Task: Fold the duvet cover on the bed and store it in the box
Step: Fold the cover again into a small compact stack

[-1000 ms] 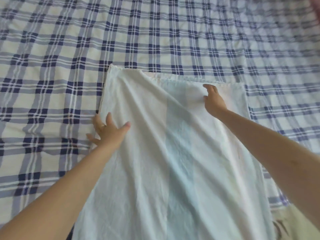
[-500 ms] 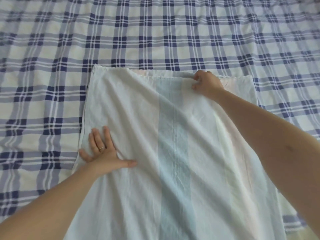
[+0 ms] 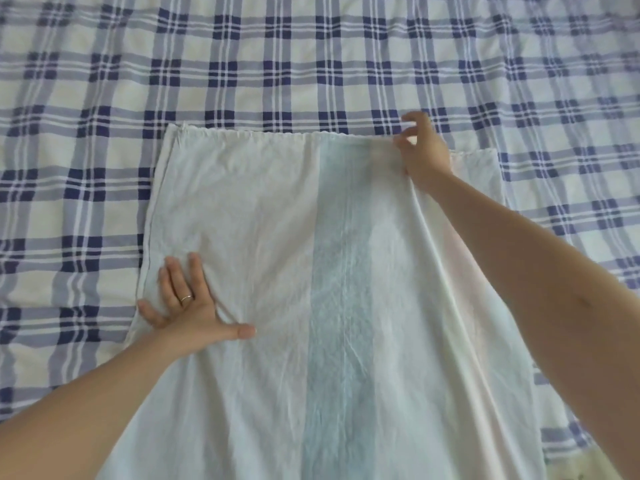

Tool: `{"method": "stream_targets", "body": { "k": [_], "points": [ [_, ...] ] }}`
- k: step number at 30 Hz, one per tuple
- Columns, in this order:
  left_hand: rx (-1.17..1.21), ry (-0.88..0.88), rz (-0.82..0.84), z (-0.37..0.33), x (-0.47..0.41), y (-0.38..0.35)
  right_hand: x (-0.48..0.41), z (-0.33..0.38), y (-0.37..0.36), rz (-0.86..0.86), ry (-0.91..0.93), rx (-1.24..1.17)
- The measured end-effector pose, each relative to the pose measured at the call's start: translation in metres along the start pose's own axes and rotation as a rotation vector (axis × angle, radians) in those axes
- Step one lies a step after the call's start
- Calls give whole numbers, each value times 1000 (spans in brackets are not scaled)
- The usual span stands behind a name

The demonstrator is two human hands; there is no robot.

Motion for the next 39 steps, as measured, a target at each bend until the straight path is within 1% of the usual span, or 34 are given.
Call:
{"method": "stream_targets", "body": {
  "k": [2, 3, 4, 5, 6, 7, 8, 9, 13, 15, 16, 17, 19, 20, 22, 23, 25, 26, 27, 28, 30, 32, 33, 36, 37, 38, 39],
  "points": [
    [2, 5, 1, -1, 0, 1, 8, -10, 39, -148, 51, 178],
    [-1, 7, 6, -2, 1, 1, 12, -23, 54, -173, 26, 284],
    [-2, 8, 11, -2, 3, 1, 14, -38, 61, -131, -19, 369],
    [-5, 9, 15, -3, 5, 1, 17, -53, 63, -42, -74, 424],
    [-6, 9, 20, -2, 6, 0, 20, -67, 60, 51, -124, 459],
    [-7, 9, 22, -2, 8, 1, 24, -74, 60, 107, -159, 471],
    [-7, 8, 20, -2, 9, 1, 24, -76, 63, 112, -167, 467],
    [-8, 7, 17, -2, 9, 1, 22, -75, 67, 70, -163, 457],
    [-6, -3, -4, -4, 3, 0, 22, -59, 88, -192, -166, 398],
    [-5, 2, -11, -4, 2, -1, 29, -55, 106, -361, -221, 250],
    [-6, 4, -17, -4, 2, -3, 32, -55, 113, -414, -262, 160],
    [-13, 3, -30, -3, 0, -2, 31, -57, 111, -427, -302, 61],
    [-12, 2, -41, -2, -3, -3, 31, -50, 96, -409, -340, -102],
    [-6, 0, -48, -3, -4, -3, 34, -44, 82, -388, -342, -131],
    [0, -18, -55, -8, -6, -4, 56, -29, 49, -359, -307, -69],
    [5, -29, -50, -10, -7, -6, 76, -17, 27, -344, -245, -39],
    [21, -44, -60, -13, -8, -6, 140, 21, -21, -292, -8, -15],
    [37, -47, -68, -12, -7, -4, 180, 37, -49, -236, 88, 25],
    [55, -47, -77, -11, -7, -2, 216, 43, -78, -160, 134, 67],
    [64, -44, -90, -9, -7, 0, 246, 42, -105, -88, 137, 109],
    [66, -38, -115, -6, -9, 1, 279, 32, -138, 8, 72, 187],
    [102, -33, -187, -3, -10, 2, 288, 25, -151, 39, 36, 266],
    [131, -33, -278, 1, -10, 6, 290, 24, -154, 47, 44, 297],
    [299, -68, -727, 20, -4, 45, 288, 25, -155, 28, 79, 346],
    [339, -74, -833, 27, -4, 59, 288, 24, -157, 18, 85, 355],
    [366, -70, -891, 32, -8, 72, 289, 23, -160, 14, 88, 369],
    [405, -54, -906, 35, -14, 84, 289, 22, -159, 7, 93, 381]
  ]
}}
Point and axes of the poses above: each hand's wrist, its own x-axis away from the middle knuckle, its own y-axis out of the back of the hand, z = x × y, the point moved 10 cm from there along -x, towards the middle knuckle, and after that the axes turned 11 degrees about -x, right-handed, at the moved point
